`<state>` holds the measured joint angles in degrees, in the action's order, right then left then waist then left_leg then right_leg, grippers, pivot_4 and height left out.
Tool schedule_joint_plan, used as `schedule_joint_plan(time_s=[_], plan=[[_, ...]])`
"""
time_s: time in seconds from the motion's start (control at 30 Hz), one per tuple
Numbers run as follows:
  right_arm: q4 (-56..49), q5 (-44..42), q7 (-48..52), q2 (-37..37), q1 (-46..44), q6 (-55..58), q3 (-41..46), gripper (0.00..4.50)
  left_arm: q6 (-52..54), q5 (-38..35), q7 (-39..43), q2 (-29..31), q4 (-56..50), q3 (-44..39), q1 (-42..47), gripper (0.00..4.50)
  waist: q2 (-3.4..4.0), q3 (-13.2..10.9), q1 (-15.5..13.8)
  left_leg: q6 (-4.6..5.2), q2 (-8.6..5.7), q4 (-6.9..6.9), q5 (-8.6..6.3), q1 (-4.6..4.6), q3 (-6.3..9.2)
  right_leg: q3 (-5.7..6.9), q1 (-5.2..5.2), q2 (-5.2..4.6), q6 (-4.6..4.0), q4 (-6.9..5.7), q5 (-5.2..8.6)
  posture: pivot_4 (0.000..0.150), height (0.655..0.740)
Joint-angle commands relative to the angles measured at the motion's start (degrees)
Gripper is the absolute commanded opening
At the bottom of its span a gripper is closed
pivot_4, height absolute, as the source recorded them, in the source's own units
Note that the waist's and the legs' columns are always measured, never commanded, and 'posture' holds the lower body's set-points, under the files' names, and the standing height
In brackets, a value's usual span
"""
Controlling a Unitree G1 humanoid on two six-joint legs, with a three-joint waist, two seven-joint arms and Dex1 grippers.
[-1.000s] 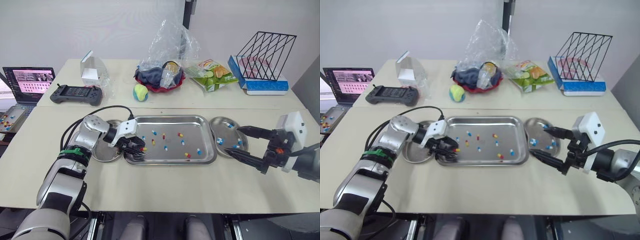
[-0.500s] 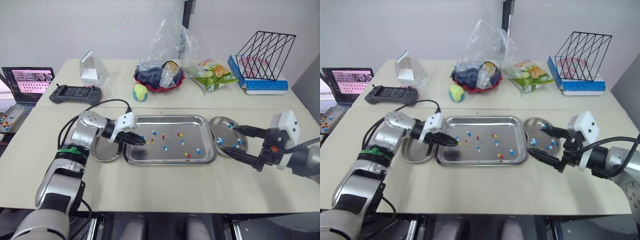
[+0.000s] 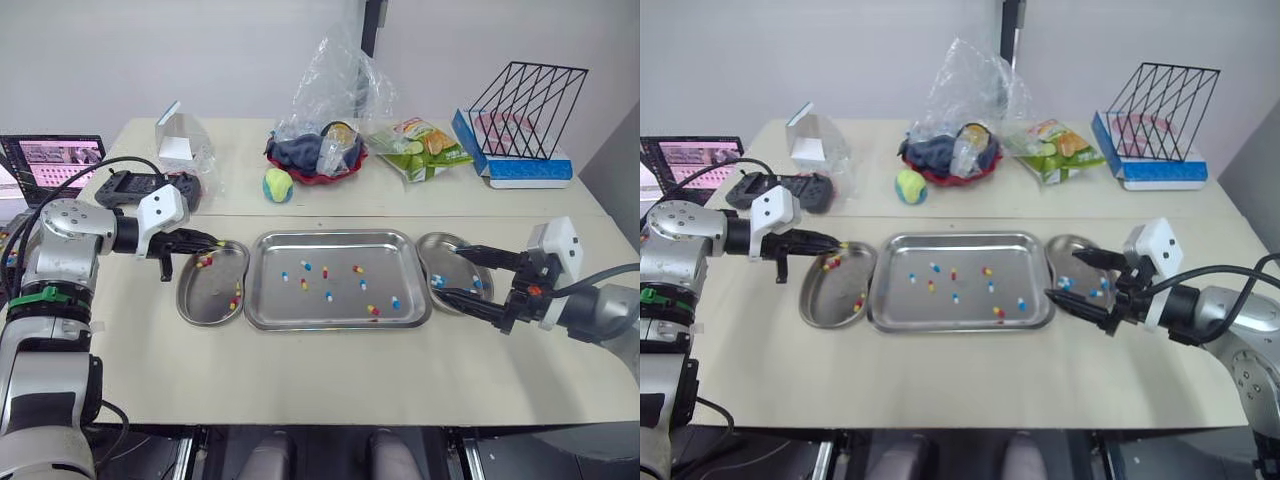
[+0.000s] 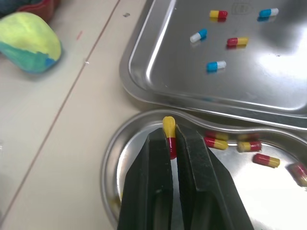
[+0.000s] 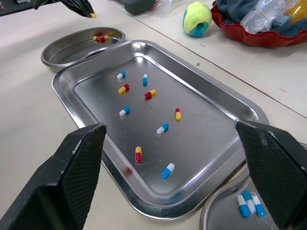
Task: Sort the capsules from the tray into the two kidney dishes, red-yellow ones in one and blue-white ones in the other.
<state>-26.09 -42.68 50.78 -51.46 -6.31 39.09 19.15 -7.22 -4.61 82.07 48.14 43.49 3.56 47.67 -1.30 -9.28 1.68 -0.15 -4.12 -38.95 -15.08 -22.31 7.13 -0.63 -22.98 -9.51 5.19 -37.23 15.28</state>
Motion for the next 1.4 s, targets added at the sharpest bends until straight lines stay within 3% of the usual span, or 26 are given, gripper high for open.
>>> schedule_joint_plan(time_s=[0.03,0.07,0.33,0.5,0.73,0.87,1.1,1.4], plan=[[0.58,1.00,0.59,-0.06,-1.43,-2.04,-0.10,4.50,1.03,-0.84,1.01,1.82,-2.52,-0.95,-2.50,0.02,0.00,0.00,0.29,0.00,0.00,0.01,0.00,0.01,0.00,-0.01,0.00,0.00,0.00,-0.01,0.00,0.150,0.7400],[0.78,1.16,0.65,-0.05,-1.67,-2.14,-0.31,4.50,2.08,-0.96,1.18,1.73,-2.94,-0.90,-2.99,0.02,0.00,0.00,0.42,0.00,0.00,0.01,0.00,0.00,0.00,-0.01,-0.03,0.00,0.00,-0.04,0.00,0.150,0.7400],[3.55,2.62,2.30,-0.46,-3.46,-3.40,-1.17,4.50,4.58,-2.21,1.44,3.68,-2.88,-3.39,-3.11,2.71,-0.02,-0.01,0.71,0.00,0.01,0.01,0.00,-0.03,0.02,0.00,-0.09,0.01,0.00,-0.41,0.00,0.150,0.7400],[7.70,4.03,3.63,0.41,-2.79,-5.44,-0.70,4.50,13.45,-9.43,1.93,5.37,-5.84,-10.32,-6.36,4.40,-0.02,-0.01,0.93,0.00,0.02,0.01,0.00,-0.02,0.03,0.00,-0.11,0.02,0.00,-0.43,0.00,0.150,0.7400],[17.03,3.29,4.24,4.53,-1.57,-10.44,5.96,4.50,20.69,-17.30,-0.37,10.21,-12.20,-22.41,-19.35,4.47,0.00,-0.02,1.13,0.00,0.03,0.09,0.00,0.06,0.06,-0.05,-0.18,0.03,-0.01,-0.47,0.00,0.150,0.7400],[27.10,6.18,5.01,5.53,-2.31,-16.87,8.37,4.50,25.50,-24.79,-5.77,8.69,-14.24,-34.28,-26.49,4.47,0.00,-0.02,0.80,0.03,0.04,0.12,-0.03,0.10,0.06,-0.09,-0.18,0.02,-0.01,-0.46,0.00,0.150,0.7400],[37.74,9.44,7.65,4.99,-5.77,-22.46,7.13,4.50,22.26,-25.56,-10.26,6.01,-16.52,-39.76,-36.34,4.47,0.03,-0.01,0.73,0.02,0.03,0.21,-0.03,0.34,-0.08,-0.25,-0.15,-0.03,-0.02,-0.39,0.00,0.150,0.7400],[42.64,11.76,8.77,6.30,-9.23,-24.35,4.05,4.50,24.75,-28.29,-13.87,2.85,-25.22,-41.22,-43.00,4.47,0.02,-0.01,0.40,0.00,0.07,0.27,-0.04,0.35,-0.10,-0.28,-0.21,-0.05,-0.07,-0.33,-0.01,0.150,0.7400]])
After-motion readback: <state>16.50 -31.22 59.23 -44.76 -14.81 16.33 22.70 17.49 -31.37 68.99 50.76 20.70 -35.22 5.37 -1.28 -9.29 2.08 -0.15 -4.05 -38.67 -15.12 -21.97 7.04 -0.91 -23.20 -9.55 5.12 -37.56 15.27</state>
